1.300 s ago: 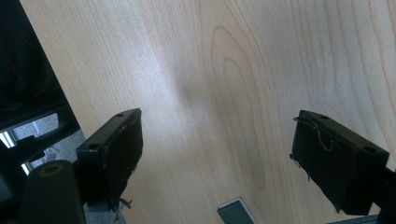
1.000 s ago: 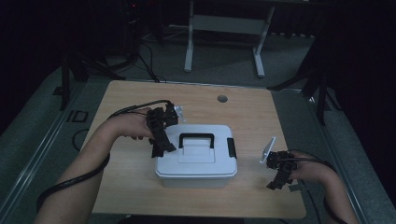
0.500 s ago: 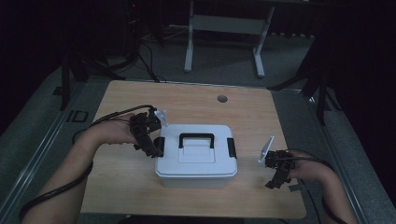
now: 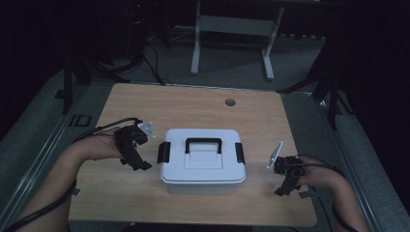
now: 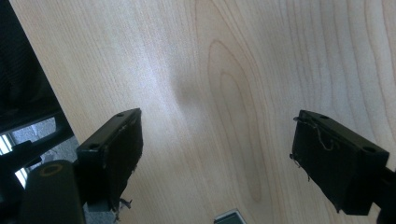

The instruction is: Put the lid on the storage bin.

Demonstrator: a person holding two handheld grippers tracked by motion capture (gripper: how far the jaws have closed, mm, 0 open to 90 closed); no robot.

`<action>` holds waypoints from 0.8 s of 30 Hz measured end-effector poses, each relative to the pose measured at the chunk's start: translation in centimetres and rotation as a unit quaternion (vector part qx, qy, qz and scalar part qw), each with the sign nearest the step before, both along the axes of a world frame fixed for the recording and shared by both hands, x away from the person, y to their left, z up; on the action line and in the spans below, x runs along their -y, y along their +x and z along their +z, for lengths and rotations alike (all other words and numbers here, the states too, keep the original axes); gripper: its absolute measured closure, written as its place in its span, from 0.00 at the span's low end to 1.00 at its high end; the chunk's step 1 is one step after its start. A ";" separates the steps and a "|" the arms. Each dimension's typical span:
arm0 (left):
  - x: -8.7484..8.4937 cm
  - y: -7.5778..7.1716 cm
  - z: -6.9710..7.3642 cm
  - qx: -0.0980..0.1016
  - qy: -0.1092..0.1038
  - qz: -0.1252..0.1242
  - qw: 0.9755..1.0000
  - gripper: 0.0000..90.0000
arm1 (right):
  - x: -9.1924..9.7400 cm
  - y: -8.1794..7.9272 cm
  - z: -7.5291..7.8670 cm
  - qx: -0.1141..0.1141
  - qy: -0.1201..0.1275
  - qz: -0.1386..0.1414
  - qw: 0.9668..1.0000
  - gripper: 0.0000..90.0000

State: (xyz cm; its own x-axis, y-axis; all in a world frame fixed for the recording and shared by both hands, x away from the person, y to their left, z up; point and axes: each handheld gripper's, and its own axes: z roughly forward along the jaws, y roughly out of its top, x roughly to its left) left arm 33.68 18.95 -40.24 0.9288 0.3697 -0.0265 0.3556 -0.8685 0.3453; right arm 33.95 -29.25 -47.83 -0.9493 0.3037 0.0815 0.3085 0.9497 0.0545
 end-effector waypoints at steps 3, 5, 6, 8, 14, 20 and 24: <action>-0.9 -0.3 -0.5 -0.002 -0.002 0.007 1.000 0.07 | -0.1 0.0 -0.1 0.000 0.000 0.000 1.000 0.18; -1.4 -0.5 -0.8 -0.002 -0.010 0.013 1.000 0.07 | -0.1 0.0 -0.1 -0.002 0.001 -0.001 1.000 0.18; -1.6 -0.5 -0.9 0.000 -0.011 0.015 1.000 0.07 | -0.1 0.0 -0.1 -0.001 0.000 -0.002 1.000 0.18; -2.0 -0.7 -1.4 0.001 -0.018 0.017 1.000 0.07 | -0.1 0.0 -0.1 -0.001 0.002 -0.002 1.000 0.18; -3.1 -1.0 -3.0 0.000 -0.025 0.021 0.999 0.07 | -0.1 0.1 -0.2 0.000 0.005 -0.002 1.000 0.18; -3.6 -1.2 -4.1 -0.004 -0.034 0.025 0.999 0.07 | 0.0 0.1 -0.3 -0.001 0.006 -0.004 1.000 0.18; -3.9 -1.3 -4.8 -0.008 -0.038 0.029 0.999 0.07 | 0.0 0.1 -0.4 -0.002 0.008 -0.005 1.000 0.18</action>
State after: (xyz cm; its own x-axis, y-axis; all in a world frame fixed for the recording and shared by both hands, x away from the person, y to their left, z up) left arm 32.35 22.90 -45.08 0.9053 0.4190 -0.0699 0.4099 -0.8183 0.4029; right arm 34.00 -29.22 -48.20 -0.9462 0.3112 0.0891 0.3175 0.9458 0.0680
